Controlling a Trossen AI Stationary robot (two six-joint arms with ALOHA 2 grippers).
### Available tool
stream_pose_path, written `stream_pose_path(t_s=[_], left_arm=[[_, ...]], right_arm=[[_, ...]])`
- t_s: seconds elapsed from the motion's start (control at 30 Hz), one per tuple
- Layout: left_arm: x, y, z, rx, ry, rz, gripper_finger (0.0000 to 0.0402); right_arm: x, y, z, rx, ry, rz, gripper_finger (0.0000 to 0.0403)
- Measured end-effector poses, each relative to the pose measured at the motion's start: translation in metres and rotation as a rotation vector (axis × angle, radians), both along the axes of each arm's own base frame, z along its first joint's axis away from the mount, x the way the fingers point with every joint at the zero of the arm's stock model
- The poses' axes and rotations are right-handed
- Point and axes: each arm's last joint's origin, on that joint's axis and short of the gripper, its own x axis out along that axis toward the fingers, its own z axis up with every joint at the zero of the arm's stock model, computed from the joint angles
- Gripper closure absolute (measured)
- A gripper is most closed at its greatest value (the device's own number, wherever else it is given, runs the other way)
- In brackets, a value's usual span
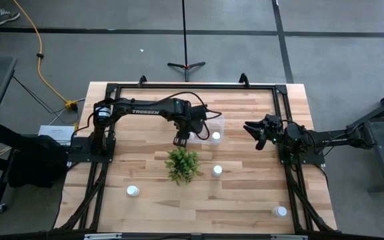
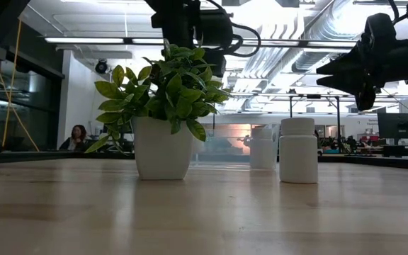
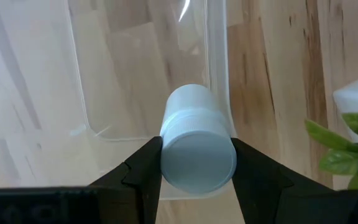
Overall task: Pick and place pill bottles into a basket
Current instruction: Put the white pill bottle in the transparent bin
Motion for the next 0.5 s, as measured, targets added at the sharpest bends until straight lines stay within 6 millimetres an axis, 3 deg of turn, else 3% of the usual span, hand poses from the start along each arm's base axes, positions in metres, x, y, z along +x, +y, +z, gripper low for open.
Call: stream_pose_path(t_s=[0.5], left_arm=[[0.006,0.002,-0.021,0.017,0.067,-0.06,0.0206]], right_arm=[[0.0,0.0,-0.002,0.005,0.018,-0.001,0.0279]])
